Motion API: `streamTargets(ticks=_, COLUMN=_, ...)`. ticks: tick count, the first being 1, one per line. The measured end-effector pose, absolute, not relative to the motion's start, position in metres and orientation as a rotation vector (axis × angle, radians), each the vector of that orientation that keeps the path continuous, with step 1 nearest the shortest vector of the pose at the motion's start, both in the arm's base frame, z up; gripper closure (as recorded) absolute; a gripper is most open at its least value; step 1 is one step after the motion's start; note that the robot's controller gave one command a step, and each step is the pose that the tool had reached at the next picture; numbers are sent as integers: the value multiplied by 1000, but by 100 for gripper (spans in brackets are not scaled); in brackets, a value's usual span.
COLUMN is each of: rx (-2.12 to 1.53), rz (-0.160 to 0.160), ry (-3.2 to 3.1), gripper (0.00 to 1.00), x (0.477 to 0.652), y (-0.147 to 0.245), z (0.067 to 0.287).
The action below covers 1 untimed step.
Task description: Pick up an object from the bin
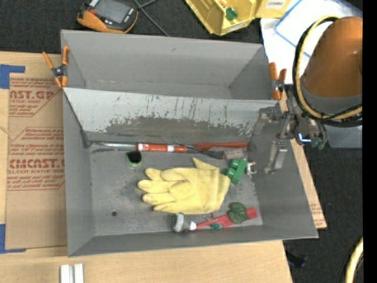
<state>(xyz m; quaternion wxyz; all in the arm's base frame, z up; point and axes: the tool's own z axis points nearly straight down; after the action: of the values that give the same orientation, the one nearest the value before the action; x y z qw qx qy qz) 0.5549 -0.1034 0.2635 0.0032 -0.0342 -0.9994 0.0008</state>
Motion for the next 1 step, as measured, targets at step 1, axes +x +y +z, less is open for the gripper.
streamTargets(ticks=1, rx=142, rz=0, ry=-3148, gripper=0, x=570, y=-44, z=205)
